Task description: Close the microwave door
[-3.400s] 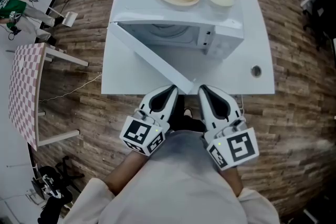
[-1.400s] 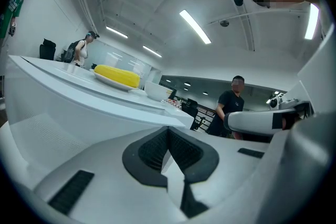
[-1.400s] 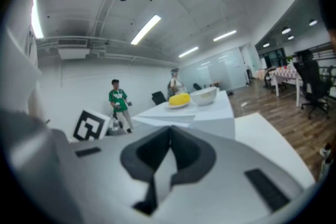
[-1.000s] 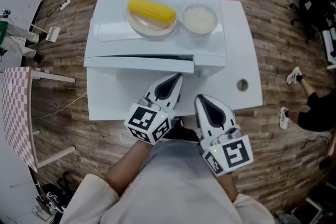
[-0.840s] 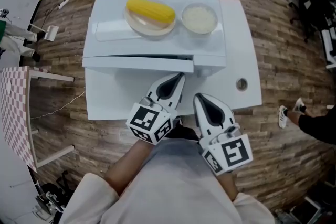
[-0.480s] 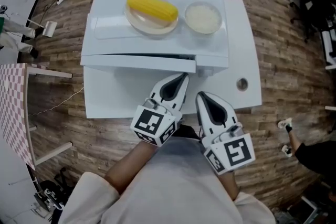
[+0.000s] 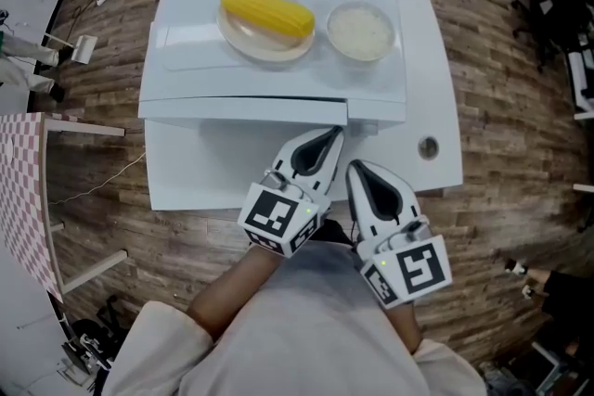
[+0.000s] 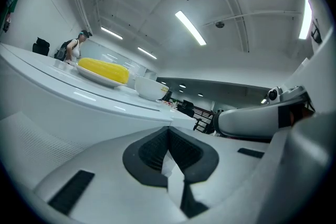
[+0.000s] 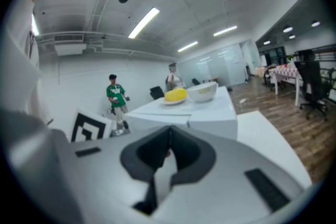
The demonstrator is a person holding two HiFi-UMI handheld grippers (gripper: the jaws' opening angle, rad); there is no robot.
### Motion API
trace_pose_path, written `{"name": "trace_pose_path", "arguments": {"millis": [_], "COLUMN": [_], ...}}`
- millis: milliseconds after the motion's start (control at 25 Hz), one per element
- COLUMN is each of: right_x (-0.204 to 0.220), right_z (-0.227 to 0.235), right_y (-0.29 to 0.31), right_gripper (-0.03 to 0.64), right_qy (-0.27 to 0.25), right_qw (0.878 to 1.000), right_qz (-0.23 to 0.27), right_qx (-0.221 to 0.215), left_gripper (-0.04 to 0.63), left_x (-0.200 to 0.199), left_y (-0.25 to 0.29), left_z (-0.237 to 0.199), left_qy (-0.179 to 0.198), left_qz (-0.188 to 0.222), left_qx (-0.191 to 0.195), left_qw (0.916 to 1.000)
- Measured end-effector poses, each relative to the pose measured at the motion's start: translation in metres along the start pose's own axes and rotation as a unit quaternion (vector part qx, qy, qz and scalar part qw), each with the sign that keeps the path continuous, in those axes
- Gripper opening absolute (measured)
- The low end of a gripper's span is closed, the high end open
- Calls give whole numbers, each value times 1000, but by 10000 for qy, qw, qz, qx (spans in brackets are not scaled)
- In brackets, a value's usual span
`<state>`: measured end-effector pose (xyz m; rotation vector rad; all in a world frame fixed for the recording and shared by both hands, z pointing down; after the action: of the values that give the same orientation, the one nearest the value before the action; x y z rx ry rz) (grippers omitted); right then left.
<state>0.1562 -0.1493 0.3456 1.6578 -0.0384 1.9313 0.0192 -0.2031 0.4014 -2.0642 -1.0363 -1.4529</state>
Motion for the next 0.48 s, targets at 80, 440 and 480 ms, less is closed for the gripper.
{"name": "trace_pose_path", "arguments": {"millis": [80,440,480], "right_x": [0,4,4], "right_z": [0,1,2], "right_y": [1,2,2], "right_gripper": [23,23,23], "right_qy": [17,69,74], "right_qw": [10000,9998,9998], "right_qz": [-6,-62,-57], "right_qx": [31,156,170], "left_gripper": [15,18,17], "left_x": [-2,-5,-5], "left_y": [2,9,8], "left_z": [-3,-7,-8], "left_qy": [-42,115,99], "left_qz": [2,-149,-164], "left_qx": [13,244,223], "left_qw": [10000,9995,9996]}}
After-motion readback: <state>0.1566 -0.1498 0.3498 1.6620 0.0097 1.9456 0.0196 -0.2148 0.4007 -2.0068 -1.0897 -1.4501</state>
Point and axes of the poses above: the fingertips, and each gripper's own axes: y forward along the fingers, z to its right, x out of its underside, the point moved 10 cm from there along -y, backward along the fingers, and after that the axes turned 9 degrees about x, right-handed, at the moved point
